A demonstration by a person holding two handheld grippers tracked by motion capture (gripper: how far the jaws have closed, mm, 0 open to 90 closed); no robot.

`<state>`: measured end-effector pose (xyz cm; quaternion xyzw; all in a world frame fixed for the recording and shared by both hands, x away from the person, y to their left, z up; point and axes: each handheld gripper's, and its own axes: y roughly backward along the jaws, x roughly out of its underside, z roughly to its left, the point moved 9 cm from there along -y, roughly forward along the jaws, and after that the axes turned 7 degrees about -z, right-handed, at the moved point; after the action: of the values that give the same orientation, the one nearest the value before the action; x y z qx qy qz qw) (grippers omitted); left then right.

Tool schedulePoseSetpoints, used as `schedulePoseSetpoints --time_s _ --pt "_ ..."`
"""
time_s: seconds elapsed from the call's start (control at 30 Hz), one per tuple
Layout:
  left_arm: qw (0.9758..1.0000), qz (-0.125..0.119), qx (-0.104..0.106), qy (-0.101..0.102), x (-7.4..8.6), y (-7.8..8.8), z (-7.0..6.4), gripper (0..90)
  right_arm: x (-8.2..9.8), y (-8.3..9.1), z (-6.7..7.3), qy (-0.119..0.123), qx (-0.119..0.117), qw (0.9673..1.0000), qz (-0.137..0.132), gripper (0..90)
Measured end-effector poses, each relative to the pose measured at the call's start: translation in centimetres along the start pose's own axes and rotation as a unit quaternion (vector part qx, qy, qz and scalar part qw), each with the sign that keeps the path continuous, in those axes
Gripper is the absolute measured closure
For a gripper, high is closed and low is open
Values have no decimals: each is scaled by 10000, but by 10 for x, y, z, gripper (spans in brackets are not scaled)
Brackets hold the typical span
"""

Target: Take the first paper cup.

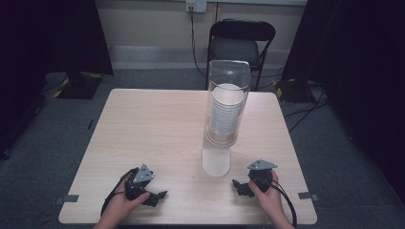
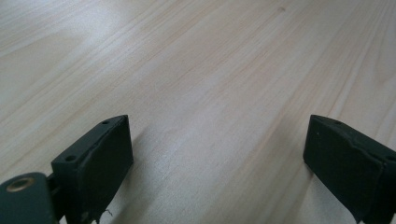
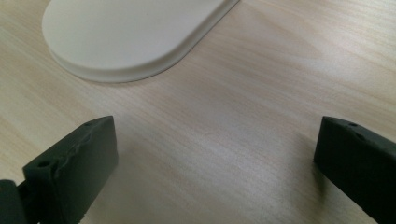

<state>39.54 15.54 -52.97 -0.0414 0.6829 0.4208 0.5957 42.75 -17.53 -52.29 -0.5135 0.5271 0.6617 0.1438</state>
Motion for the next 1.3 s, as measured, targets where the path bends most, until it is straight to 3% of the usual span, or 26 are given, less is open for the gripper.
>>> schedulePoseSetpoints --time_s 0.33,0.4,0.43,0.5,0.6,0.7,0.9,1.3 --pt "10000 5 2 -7 0 0 0 76 0 0 0 5 10 10000 -11 0" --pt "10000 5 4 -5 0 0 0 76 -2 1 1 -21 -25 10000 -88 90" --pt "10000 4 6 -4 0 0 0 76 -5 3 3 -24 -141 9998 -140 187" --pt "10000 5 13 0 0 0 0 71 -14 5 8 -56 -380 9988 -312 147" --pt "10000 30 0 -35 0 -1 0 62 -25 9 12 60 -428 9978 -499 175" --pt "10000 47 9 -28 0 -1 0 49 -46 11 21 -109 -647 9938 -898 175" --pt "10000 53 7 -32 0 -1 0 45 -75 11 28 -234 -800 9885 -1265 175" --pt "10000 53 -5 -45 0 -2 1 37 -102 12 36 -163 -948 9847 -1455 169"
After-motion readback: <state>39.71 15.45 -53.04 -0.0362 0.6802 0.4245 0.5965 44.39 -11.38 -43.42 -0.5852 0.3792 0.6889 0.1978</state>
